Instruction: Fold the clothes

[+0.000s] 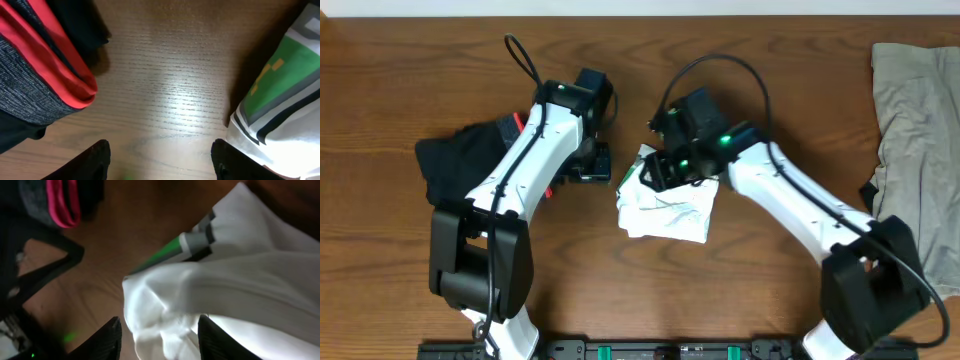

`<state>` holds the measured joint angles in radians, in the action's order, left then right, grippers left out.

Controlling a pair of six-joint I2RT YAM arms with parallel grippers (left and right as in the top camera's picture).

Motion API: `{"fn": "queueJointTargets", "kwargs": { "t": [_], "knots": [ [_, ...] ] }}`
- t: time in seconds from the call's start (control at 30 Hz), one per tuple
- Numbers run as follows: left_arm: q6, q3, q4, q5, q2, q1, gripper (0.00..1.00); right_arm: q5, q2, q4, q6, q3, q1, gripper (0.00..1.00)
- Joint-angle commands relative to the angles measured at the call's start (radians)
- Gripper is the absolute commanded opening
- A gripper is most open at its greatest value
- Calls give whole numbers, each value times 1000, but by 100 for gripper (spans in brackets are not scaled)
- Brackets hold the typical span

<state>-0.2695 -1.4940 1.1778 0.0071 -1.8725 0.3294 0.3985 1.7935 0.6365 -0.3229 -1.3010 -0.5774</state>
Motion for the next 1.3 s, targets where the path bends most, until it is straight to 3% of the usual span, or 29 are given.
{"fn": "queueJointTargets", "kwargs": {
  "t": [0.0, 0.07, 0.1, 0.13, 0.2, 0.3, 0.53, 0.87, 0.97, 1.1, 1.27],
  "knots": [
    [10, 6, 8, -16, -10, 0, 67, -62, 56, -19, -105, -13, -29, 48],
    [10, 6, 8, -16, -10, 0, 67, -61, 79, -38, -121, -13, -42, 44],
    [10, 6, 8, -16, -10, 0, 67, -61, 89, -50, -126, -13, -45, 36],
    [10, 6, 8, -16, -10, 0, 67, -58, 91, -58, -126, -13, -46, 18],
    [10, 6, 8, -16, -10, 0, 67, -58, 84, -56, -125, -13, -44, 9],
    [10, 6, 9, -16, -10, 0, 67, -59, 43, -10, -95, -13, -29, 3],
    [10, 6, 4, -16, -10, 0, 67, -210, -105, 233, 33, -13, 69, 4],
    [11, 6, 3, -16, -10, 0, 67, -268, -122, 453, 115, -12, 134, 29],
    [10, 6, 3, -16, -10, 0, 67, -238, -122, 457, 115, -12, 131, 31],
    [10, 6, 3, -16, -10, 0, 67, -98, -122, 432, 130, -10, 119, 44],
    [10, 6, 3, -16, -10, 0, 67, -69, -122, 375, 90, 28, 56, 54]
  ]
}}
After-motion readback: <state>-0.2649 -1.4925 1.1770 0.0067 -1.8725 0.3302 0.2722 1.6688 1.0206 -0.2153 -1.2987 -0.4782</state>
